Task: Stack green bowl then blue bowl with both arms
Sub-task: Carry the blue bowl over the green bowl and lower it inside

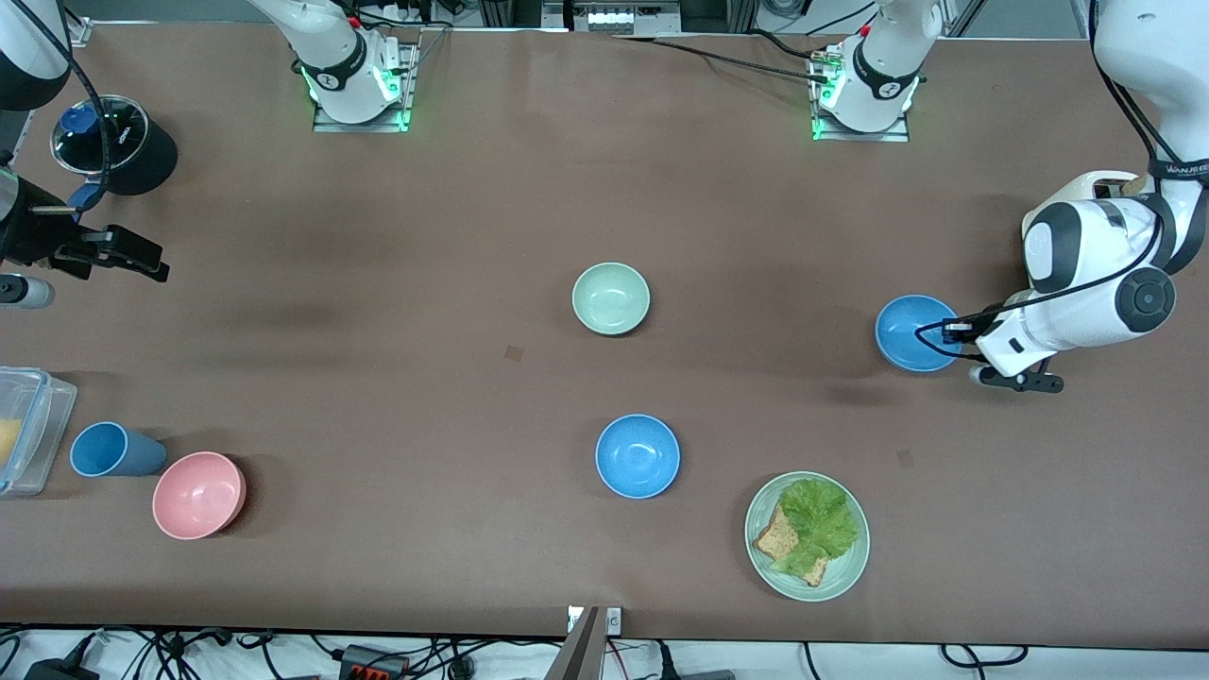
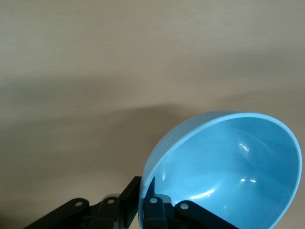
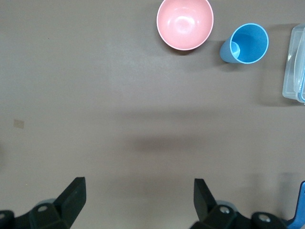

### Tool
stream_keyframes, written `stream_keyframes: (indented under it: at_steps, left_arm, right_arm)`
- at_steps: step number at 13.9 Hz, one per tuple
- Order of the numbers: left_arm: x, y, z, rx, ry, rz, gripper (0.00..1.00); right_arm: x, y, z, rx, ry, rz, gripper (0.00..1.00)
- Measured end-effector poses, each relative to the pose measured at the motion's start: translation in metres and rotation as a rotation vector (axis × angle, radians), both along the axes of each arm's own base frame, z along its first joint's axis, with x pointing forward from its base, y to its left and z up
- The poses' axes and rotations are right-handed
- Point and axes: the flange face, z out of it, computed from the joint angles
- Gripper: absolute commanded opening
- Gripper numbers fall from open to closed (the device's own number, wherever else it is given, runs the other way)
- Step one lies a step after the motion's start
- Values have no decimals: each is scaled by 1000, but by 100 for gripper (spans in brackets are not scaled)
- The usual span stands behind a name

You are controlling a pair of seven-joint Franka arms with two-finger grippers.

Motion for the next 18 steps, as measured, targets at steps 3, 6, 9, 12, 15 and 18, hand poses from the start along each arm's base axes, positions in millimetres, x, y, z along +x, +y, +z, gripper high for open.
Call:
stream_keyframes:
  at_steps: [3, 6, 9, 12, 15, 18]
  left_arm:
    - [5, -62, 28, -106, 3, 66, 0]
    - [-3, -176, 64, -115, 26, 214, 0]
    - [-26, -278, 89, -95, 54, 388, 0]
    - [-43, -339, 82, -97, 58, 541, 0]
    - [-65, -402, 60, -131, 76, 654, 0]
    - [-77, -430, 48, -159, 85, 711, 0]
  right_arm:
    - [0, 0, 0, 0, -2, 0, 100]
    - [0, 0, 0, 0, -2, 0, 100]
    - [0, 0, 0, -1, -2, 0, 100]
    - [0, -1, 0, -1, -2, 0, 100]
    - [0, -1, -1, -1, -1, -1, 100]
    - [0, -1, -1, -1, 0, -1, 100]
